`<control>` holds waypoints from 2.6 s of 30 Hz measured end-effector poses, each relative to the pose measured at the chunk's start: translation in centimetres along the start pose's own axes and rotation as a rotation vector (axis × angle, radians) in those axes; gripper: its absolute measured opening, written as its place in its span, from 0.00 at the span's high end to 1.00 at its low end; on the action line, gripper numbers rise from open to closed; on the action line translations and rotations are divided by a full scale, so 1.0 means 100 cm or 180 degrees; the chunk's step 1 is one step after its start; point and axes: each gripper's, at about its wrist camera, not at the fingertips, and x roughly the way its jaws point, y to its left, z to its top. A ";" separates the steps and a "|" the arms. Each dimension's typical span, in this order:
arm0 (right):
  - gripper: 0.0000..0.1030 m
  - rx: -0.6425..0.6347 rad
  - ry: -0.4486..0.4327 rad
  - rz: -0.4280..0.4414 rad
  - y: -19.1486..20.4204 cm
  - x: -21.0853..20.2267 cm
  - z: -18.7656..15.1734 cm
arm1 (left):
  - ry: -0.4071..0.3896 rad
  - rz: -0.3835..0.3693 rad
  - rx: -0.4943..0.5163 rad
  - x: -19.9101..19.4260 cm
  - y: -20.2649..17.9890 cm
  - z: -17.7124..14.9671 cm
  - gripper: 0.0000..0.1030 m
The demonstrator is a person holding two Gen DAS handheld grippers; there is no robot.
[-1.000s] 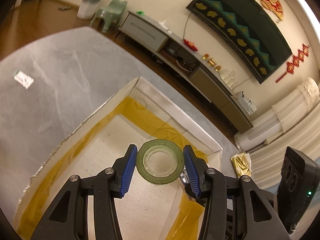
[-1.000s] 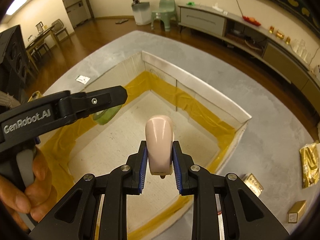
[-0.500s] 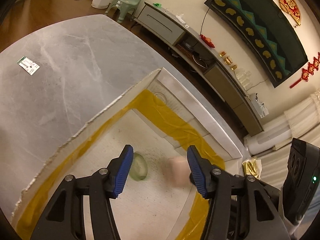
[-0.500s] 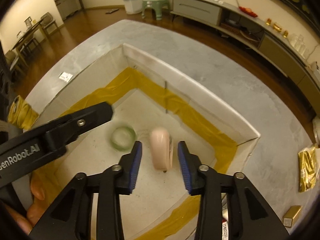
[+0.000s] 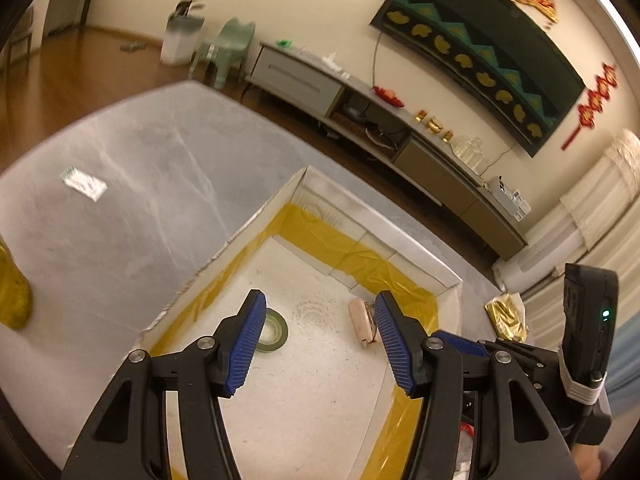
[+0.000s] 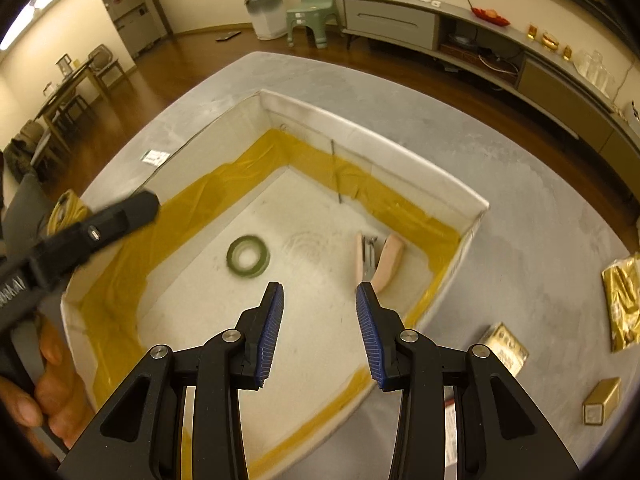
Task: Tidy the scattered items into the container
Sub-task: 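Withdraw both open tools from the box back over the table items, then move the right tool toward the red toy figure while the left tool approaches the white staples box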
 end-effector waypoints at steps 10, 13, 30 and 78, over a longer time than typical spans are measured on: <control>0.60 -0.0073 -0.0051 0.0106 0.010 -0.022 -0.029 | -0.0130 0.0146 0.0409 -0.030 -0.037 -0.020 0.42; 0.60 -0.0106 -0.0097 0.0141 0.014 -0.033 -0.036 | -0.0196 0.0250 0.0600 -0.037 -0.053 -0.029 0.41; 0.60 -0.0178 -0.0266 0.0308 0.005 -0.083 -0.089 | -0.0366 0.0572 0.1156 -0.051 -0.110 -0.067 0.41; 0.55 0.0489 -0.0246 -0.0019 -0.179 -0.053 -0.210 | 0.0497 -0.0038 0.1894 0.053 -0.208 -0.190 0.36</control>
